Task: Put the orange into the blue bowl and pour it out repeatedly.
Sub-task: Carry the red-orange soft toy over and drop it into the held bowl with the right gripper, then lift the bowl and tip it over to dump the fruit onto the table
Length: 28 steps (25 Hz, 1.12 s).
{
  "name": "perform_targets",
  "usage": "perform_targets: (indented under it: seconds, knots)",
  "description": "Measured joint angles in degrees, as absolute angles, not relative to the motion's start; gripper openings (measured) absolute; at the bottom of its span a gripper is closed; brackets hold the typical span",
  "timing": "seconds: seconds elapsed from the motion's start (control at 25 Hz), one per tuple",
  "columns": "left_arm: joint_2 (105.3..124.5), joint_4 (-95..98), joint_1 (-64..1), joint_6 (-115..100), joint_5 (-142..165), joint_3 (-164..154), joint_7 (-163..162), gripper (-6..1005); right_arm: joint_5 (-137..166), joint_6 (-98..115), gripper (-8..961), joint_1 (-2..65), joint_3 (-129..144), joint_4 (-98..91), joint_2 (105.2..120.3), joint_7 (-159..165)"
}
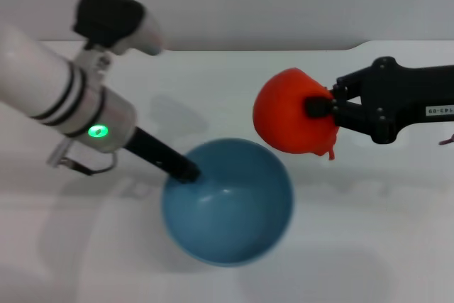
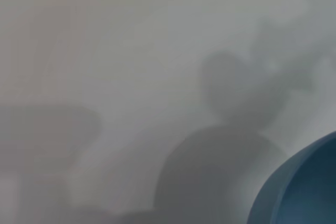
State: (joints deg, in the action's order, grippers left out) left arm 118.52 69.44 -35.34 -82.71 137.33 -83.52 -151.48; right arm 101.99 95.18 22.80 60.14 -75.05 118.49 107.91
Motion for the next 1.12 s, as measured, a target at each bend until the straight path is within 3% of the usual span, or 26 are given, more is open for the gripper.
perform_targets:
  seconds: [0.6, 0.8, 1.04, 1.12]
  knots:
    - [118.33, 69.03, -39.60, -77.86, 132.11, -90.18, -153.25, -1, 109.07, 96.05, 81, 26.04, 68.85, -70.16, 118.58, 108.80]
    - [118.18, 69.09, -39.61, -77.31, 132.47, -89.39, -153.27, -1, 108.99, 97.78, 264, 25.50, 65.63, -71.54, 118.50, 110.87]
    - [117.99, 69.24, -38.91, -76.86, 132.75, -86.18, -152.60, -1, 109.12, 99.37, 395, 24.17, 60.95, -73.32, 118.50, 111.69]
    - [117.96, 69.35, -38.82, -76.42, 134.84, -85.25, -152.65, -1, 108.95, 99.74, 399, 23.25, 57.54, -74.18, 118.70, 111.84]
